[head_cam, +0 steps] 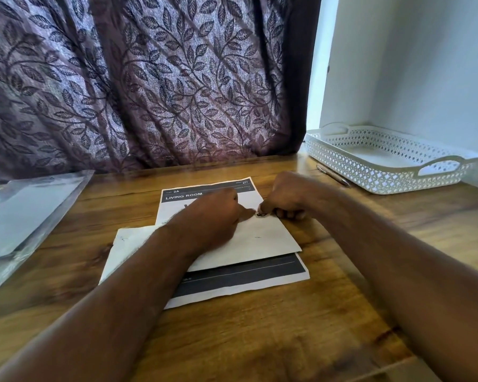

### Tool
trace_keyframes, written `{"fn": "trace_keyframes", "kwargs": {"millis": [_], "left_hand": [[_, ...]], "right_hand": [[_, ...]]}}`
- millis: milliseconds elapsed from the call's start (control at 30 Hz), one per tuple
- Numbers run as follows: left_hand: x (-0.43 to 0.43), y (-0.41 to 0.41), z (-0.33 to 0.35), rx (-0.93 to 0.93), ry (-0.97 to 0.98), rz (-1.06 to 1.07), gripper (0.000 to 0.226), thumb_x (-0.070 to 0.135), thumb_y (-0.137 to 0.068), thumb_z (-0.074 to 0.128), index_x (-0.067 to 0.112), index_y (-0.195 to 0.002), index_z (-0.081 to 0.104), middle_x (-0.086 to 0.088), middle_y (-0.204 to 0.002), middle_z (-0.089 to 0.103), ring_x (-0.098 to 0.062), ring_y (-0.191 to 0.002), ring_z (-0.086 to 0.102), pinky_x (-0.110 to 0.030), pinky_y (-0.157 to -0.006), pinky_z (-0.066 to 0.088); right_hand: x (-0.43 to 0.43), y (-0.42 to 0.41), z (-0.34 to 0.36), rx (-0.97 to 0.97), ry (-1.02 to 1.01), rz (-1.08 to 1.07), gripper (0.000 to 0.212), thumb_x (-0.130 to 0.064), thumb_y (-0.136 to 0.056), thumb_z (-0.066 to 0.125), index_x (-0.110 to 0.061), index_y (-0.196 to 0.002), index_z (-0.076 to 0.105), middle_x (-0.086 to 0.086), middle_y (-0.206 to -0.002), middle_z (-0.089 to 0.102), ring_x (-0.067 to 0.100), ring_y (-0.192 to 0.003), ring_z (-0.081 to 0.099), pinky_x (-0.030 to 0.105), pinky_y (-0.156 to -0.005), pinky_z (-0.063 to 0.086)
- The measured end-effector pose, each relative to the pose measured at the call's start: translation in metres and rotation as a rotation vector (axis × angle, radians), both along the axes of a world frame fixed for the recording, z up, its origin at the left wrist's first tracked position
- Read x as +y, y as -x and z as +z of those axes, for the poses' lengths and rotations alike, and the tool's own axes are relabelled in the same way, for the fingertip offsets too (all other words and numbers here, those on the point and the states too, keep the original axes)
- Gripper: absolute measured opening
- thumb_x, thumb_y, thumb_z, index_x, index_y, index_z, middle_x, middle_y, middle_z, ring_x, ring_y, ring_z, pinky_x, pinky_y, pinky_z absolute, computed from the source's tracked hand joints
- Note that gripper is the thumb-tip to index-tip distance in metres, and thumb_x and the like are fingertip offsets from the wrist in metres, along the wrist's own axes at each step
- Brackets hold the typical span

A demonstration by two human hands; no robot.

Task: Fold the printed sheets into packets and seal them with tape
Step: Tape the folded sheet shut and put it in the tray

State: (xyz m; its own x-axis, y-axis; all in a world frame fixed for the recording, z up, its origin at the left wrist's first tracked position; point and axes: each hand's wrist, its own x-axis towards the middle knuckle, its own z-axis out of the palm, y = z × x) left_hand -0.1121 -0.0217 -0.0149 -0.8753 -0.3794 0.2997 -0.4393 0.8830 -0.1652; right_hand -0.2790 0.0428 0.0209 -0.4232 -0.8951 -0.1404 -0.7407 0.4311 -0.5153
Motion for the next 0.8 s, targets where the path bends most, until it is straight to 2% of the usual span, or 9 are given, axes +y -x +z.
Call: {"fn": "trace_keyframes", "kwargs": {"millis": [67, 200, 367, 533, 733, 800], "left_hand": [[0.001, 0.000, 0.000, -0.023, 0.034, 0.011, 0.048, 0.019, -0.105, 0.044, 0.040, -0.148, 0.040, -0.003, -0.096, 0.036, -0.026, -0.095, 0.054, -0.030, -0.068, 0.028], [0.002, -0.001, 0.002, -0.040, 0.074, 0.033, 0.048, 0.020, -0.105, 0.045, 0.040, -0.149, 0.039, -0.008, -0.109, 0.048, -0.026, -0.097, 0.054, -0.031, -0.067, 0.029], [0.003, -0.001, 0.003, -0.069, 0.087, 0.034, 0.054, 0.015, -0.104, 0.044, 0.039, -0.151, 0.035, -0.009, -0.115, 0.048, -0.026, -0.098, 0.052, -0.030, -0.068, 0.029], [0.006, -0.003, 0.006, -0.084, 0.046, 0.044, 0.058, 0.014, -0.104, 0.043, 0.042, -0.153, 0.030, -0.004, -0.111, 0.043, -0.016, -0.089, 0.037, -0.029, -0.065, 0.025], [0.009, -0.005, 0.015, -0.148, -0.014, 0.035, 0.059, 0.009, -0.104, 0.039, 0.047, -0.150, 0.035, -0.007, -0.122, 0.046, -0.025, -0.104, 0.051, -0.028, -0.075, 0.030], [0.010, -0.006, 0.018, -0.159, -0.025, 0.029, 0.061, 0.006, -0.104, 0.039, 0.047, -0.148, 0.036, -0.006, -0.123, 0.047, -0.023, -0.102, 0.050, -0.027, -0.076, 0.028]], "right_hand": [[-0.001, 0.003, 0.000, -0.032, -0.005, -0.006, 0.028, -0.028, -0.084, 0.080, -0.009, -0.066, 0.069, 0.000, -0.054, 0.062, 0.015, -0.047, 0.052, 0.025, -0.048, 0.041], [-0.002, 0.006, 0.004, -0.052, -0.032, 0.006, 0.029, -0.026, -0.087, 0.077, -0.008, -0.066, 0.069, 0.000, -0.051, 0.061, 0.013, -0.043, 0.050, 0.026, -0.047, 0.042], [0.000, 0.010, 0.006, -0.042, -0.065, 0.001, 0.035, -0.029, -0.087, 0.078, -0.008, -0.062, 0.067, -0.002, -0.044, 0.059, 0.009, -0.033, 0.048, 0.022, -0.044, 0.041], [0.001, 0.019, 0.008, -0.134, -0.081, -0.024, 0.030, -0.022, -0.085, 0.081, -0.005, -0.064, 0.067, 0.002, -0.050, 0.063, 0.010, -0.035, 0.049, 0.019, -0.042, 0.042], [-0.001, 0.022, 0.007, -0.154, -0.088, -0.019, 0.024, -0.019, -0.087, 0.078, -0.004, -0.070, 0.069, 0.001, -0.051, 0.064, 0.009, -0.036, 0.051, 0.018, -0.041, 0.043], [-0.001, 0.022, 0.006, -0.154, -0.081, -0.013, 0.022, -0.017, -0.087, 0.078, -0.004, -0.071, 0.069, 0.001, -0.051, 0.064, 0.009, -0.036, 0.051, 0.018, -0.041, 0.042]]}}
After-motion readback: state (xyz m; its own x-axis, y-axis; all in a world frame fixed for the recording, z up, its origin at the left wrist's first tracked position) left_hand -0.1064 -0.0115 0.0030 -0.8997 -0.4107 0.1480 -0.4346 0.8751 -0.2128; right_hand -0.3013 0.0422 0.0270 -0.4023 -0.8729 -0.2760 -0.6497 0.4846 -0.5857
